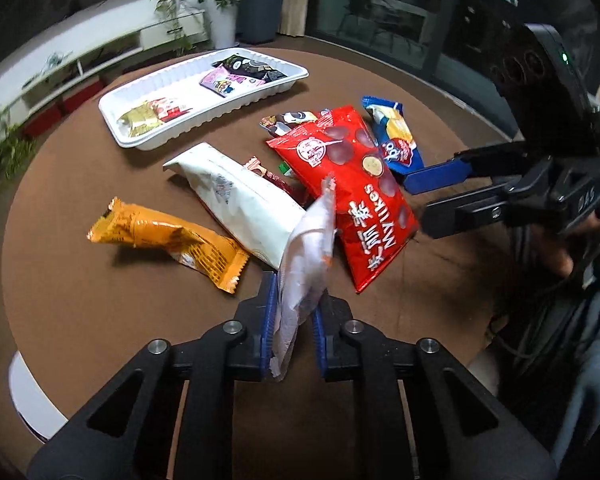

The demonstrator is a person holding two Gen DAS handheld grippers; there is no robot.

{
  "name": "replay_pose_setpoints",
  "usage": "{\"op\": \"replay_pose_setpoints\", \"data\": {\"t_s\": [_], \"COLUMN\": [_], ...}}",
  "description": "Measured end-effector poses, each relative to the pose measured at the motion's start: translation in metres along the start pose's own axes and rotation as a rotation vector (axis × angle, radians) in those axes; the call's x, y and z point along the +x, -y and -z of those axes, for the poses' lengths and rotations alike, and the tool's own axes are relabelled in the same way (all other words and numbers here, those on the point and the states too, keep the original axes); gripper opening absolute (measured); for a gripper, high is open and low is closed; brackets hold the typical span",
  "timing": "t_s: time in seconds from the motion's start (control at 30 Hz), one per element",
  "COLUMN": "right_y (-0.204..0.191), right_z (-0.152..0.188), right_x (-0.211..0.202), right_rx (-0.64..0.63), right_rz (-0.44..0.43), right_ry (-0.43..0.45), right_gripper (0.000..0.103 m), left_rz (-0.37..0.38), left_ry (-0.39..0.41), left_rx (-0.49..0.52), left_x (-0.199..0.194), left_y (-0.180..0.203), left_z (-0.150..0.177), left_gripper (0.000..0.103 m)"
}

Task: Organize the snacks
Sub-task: 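Grasp the clear orange-printed packet with the left tool, then hold the clear packet with the left tool while the right tool grasps the red Mylikes bag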

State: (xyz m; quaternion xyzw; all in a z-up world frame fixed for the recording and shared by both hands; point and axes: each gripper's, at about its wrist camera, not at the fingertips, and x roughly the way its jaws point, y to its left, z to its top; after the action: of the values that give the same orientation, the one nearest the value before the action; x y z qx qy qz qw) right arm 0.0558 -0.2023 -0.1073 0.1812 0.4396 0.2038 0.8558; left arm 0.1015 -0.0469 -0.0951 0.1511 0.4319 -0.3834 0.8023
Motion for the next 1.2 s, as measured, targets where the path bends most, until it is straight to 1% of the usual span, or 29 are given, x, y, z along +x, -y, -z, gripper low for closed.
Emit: {"op": "replay_pose_setpoints", "data": {"t_s": [0.23, 0.43, 0.5, 0.6, 0.7, 0.87, 1.03, 1.2], "right_y": [0.0, 0.003, 0.006, 0.006, 0.005, 0.003, -0.003, -0.008], "right_z": [-0.006, -0.005, -0.004, -0.005, -0.005, -0.006, -0.008, -0.016], "right_x": [0.007, 0.01, 0.01, 0.01, 0.011, 0.012, 0.012, 0.016], "right_rx": [-0.002, 0.009, 0.02, 0.025, 0.02, 0.008, -0.018, -0.049], "right_rz": [0.016, 0.027, 0.028, 0.029, 0.032, 0.037, 0.058, 0.078], "right_ry": [-0.004, -0.018, -0.017, -0.016, -0.021, -0.023, -0.019, -0.011], "right_gripper": [0.078, 0.078, 0.078, 0.078, 0.078, 0.078, 0.078, 0.078], "left_rz": [0.08, 0.191, 0.209, 0.238, 0.282, 0.274, 0.28, 0.303], "left_ry": [0.001, 0.001, -0.008, -0.013, -0.008, -0.006, 0.023, 0.053], "left_rx": [-0.134, -0.252, -0.288, -0.32, -0.367, -0.392, -0.413, -0.46], "left_x": [-0.007, -0.01, -0.01, -0.011, -0.013, -0.015, -0.023, -0.033], "left_y": [-0.001, -0.004, -0.006, -0.007, -0.011, -0.013, -0.015, -0.019], "left_z": [0.013, 0.023, 0.026, 0.028, 0.03, 0.037, 0.041, 0.054], "left_gripper": [0.013, 0.012, 0.013, 0.012, 0.012, 0.013, 0.012, 0.012]}}
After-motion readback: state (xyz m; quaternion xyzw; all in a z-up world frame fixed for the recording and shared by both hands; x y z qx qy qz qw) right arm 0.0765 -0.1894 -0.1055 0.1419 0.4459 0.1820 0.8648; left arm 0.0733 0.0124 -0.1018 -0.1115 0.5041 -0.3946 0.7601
